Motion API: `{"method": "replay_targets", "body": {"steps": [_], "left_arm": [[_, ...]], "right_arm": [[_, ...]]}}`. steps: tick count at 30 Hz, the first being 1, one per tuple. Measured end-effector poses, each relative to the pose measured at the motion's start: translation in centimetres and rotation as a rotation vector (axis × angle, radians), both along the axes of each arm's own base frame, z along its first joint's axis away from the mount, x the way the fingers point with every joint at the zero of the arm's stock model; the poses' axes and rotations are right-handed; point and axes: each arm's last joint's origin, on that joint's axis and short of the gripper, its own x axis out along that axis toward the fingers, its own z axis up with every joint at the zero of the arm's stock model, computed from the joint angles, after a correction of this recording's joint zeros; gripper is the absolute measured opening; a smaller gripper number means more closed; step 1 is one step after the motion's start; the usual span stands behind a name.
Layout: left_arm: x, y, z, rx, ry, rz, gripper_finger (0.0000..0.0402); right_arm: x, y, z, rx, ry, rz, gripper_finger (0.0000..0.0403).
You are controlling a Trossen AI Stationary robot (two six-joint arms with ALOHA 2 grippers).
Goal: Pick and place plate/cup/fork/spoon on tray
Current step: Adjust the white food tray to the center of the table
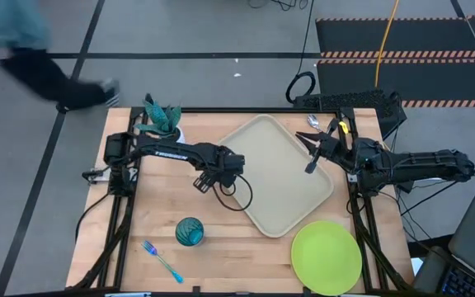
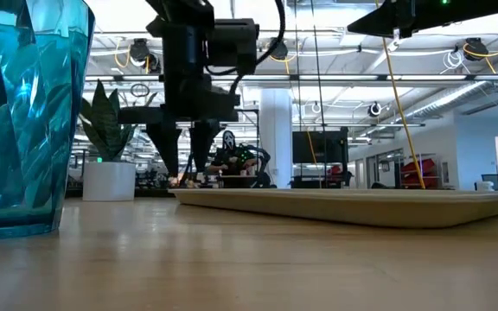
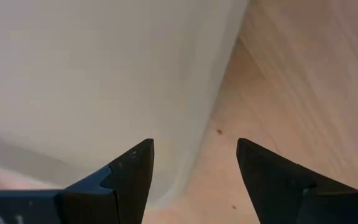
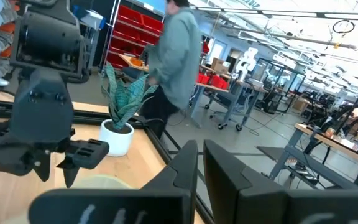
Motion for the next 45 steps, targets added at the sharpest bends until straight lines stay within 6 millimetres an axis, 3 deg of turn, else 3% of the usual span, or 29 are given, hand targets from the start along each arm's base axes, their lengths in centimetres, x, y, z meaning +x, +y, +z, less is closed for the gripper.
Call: {"method": "replay_targets", "body": {"steps": [12,18,21,29,37,45], "left_arm": [[0.9,0.1,-3.0,-0.029,0.039,0.066,0.0234],[1.1,0.1,-3.2,-0.028,0.012,0.123,0.0224],[1.1,0.1,-3.2,-0.030,0.011,0.164,0.0188],[1.0,-0.2,-3.1,-0.067,0.016,0.159,0.0045],[0.6,-1.3,-3.0,-0.073,0.052,0.196,0.0041],[0.1,-3.8,-3.1,-0.109,0.109,0.191,0.0053]], "right_arm": [[0.0,0.0,-0.1,0.005,0.004,0.000,0.0020],[0.0,0.0,-0.1,0.005,0.004,-0.003,0.0020],[0.0,0.0,-0.1,0.005,0.003,-0.004,0.0020],[0.0,0.0,-0.1,0.005,0.003,-0.004,0.0020],[0.0,0.0,-0.1,0.001,0.005,-0.004,0.0020],[0.0,0.0,-0.1,-0.001,0.007,-0.004,0.0020]]}}
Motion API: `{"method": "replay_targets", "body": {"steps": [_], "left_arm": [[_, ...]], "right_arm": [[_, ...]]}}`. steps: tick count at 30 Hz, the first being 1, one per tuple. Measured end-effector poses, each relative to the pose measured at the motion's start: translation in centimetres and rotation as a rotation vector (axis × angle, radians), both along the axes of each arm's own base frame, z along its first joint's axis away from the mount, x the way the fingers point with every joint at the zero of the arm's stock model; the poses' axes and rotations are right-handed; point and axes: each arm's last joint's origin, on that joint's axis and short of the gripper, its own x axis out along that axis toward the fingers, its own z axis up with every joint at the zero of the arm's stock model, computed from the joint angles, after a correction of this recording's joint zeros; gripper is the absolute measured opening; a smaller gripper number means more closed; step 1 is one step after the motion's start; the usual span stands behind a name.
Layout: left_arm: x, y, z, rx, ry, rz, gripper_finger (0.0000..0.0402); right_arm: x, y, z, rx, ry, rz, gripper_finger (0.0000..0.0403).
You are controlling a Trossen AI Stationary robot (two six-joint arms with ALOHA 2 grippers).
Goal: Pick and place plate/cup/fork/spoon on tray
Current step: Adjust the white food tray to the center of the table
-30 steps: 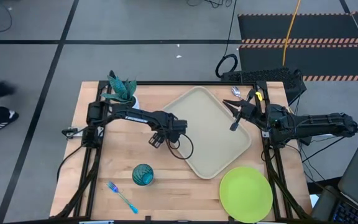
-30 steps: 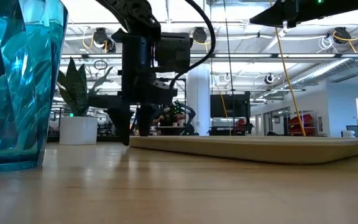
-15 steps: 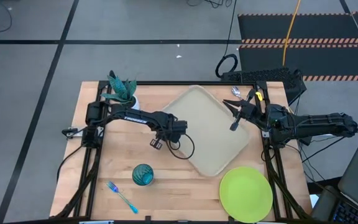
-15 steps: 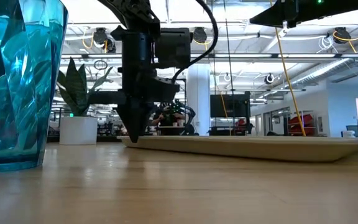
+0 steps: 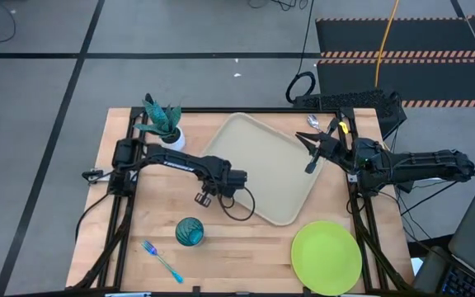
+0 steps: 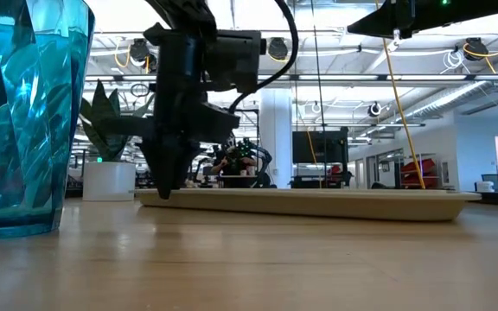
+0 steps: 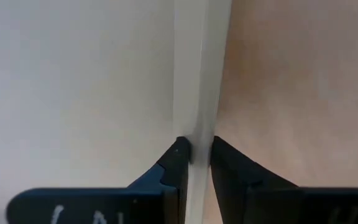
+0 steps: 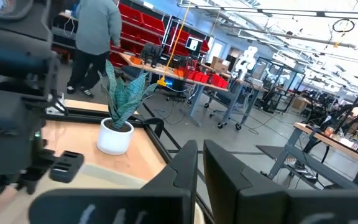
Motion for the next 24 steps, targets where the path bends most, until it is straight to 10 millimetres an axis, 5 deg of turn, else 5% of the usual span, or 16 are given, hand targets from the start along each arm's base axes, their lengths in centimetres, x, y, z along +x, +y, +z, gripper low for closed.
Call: {"method": "replay_targets", "body": {"steps": [6,15,24], "left_arm": [[-0.1,-1.4,0.8,-0.009,0.036,0.028,0.0041],[1.6,-1.7,4.7,-0.021,-0.057,0.426,0.0037],[1.9,-3.2,5.8,-0.033,-0.084,0.408,0.0035]], "right_arm": [[0.0,0.0,0.0,0.004,-0.002,0.000,0.0020],[0.0,0.0,0.2,0.022,-0.040,0.004,0.0020],[0.0,0.0,0.3,0.019,-0.041,0.005,0.0020]]}}
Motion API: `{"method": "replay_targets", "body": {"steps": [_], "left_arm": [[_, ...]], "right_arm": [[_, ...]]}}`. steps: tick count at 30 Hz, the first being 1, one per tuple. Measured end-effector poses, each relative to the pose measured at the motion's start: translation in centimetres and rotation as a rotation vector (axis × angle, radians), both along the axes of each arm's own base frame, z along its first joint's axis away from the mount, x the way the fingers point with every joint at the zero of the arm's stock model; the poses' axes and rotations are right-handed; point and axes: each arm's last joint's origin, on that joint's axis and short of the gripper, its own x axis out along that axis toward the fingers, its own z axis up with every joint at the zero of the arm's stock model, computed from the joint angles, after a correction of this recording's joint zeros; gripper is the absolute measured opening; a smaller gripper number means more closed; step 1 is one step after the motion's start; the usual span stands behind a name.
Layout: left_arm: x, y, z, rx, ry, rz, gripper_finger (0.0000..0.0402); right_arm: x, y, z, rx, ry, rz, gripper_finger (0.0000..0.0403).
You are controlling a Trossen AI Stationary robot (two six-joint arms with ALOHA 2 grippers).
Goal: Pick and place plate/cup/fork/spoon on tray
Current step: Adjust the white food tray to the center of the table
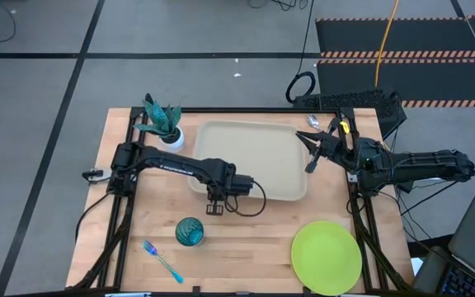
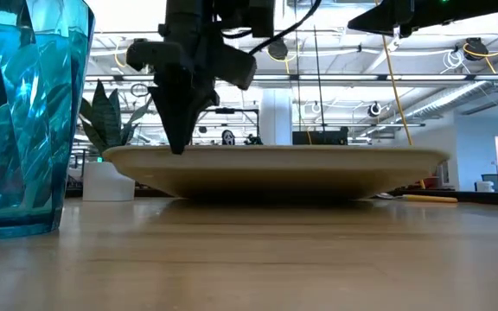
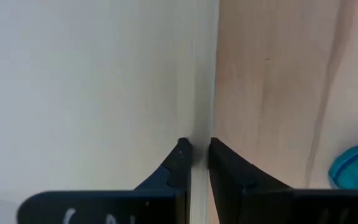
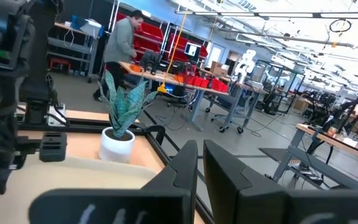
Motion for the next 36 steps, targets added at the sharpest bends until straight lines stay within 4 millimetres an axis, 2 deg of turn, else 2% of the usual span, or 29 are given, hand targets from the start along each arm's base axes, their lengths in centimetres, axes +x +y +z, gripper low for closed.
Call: {"method": "replay_targets", "body": {"steps": [4,18,30,36], "left_arm": [[0.0,-0.6,0.0,-0.002,-0.005,-0.005,0.0035],[-0.3,-2.6,0.0,-0.040,-0.010,0.152,0.0033],[-0.1,-5.1,0.0,-0.109,-0.060,0.127,0.0033],[-0.2,-5.6,0.0,-0.116,-0.059,0.131,0.0033]], "right_arm": [[0.0,0.0,0.0,-0.001,0.000,0.001,0.0020],[0.0,0.0,0.1,0.007,-0.019,0.002,0.0020],[0.0,0.0,0.2,0.004,-0.022,0.002,0.0020],[0.0,0.0,0.2,0.008,-0.026,0.002,0.0020]]}}
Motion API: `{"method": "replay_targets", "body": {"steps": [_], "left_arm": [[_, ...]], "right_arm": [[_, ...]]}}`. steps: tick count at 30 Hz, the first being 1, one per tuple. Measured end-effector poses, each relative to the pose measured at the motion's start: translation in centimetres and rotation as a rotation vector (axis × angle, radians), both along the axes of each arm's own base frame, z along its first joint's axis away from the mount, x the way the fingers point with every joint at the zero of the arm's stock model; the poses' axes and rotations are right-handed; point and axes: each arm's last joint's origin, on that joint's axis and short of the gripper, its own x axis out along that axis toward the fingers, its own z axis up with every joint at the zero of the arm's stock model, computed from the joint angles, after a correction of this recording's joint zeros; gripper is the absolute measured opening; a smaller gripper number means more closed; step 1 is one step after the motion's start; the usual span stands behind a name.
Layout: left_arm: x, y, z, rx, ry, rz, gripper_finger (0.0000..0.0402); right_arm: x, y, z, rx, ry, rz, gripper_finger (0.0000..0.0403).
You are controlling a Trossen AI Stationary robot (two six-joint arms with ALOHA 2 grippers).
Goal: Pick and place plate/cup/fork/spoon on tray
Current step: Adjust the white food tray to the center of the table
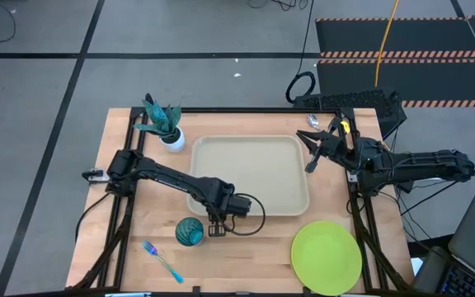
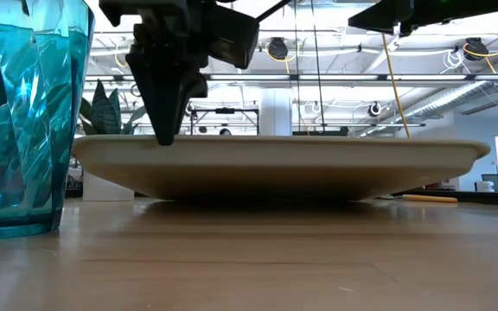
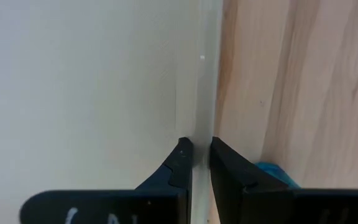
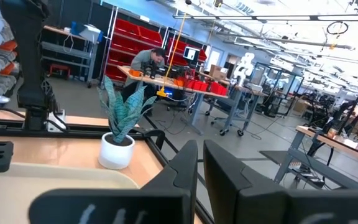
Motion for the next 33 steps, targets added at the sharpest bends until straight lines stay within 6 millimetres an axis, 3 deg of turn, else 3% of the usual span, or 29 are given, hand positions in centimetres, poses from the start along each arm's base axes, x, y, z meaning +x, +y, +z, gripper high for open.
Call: {"method": "replay_targets", "body": {"steps": [9,16,21,33], "left_arm": [[0.5,-0.1,0.0,-0.009,-0.047,0.048,0.0041],[0.5,0.1,0.1,0.001,-0.049,0.110,0.0128],[0.5,-0.1,0.1,-0.012,-0.044,0.108,0.0166],[0.7,0.1,0.1,0.047,-0.078,0.120,0.0176]], "right_arm": [[0.1,0.1,-0.6,0.097,0.009,0.019,0.0020],[0.1,0.8,-0.7,0.159,-0.006,0.064,0.0020],[0.2,1.5,-0.7,0.180,-0.013,0.110,0.0020],[0.2,2.2,-0.8,0.169,0.004,0.151,0.0020]]}}
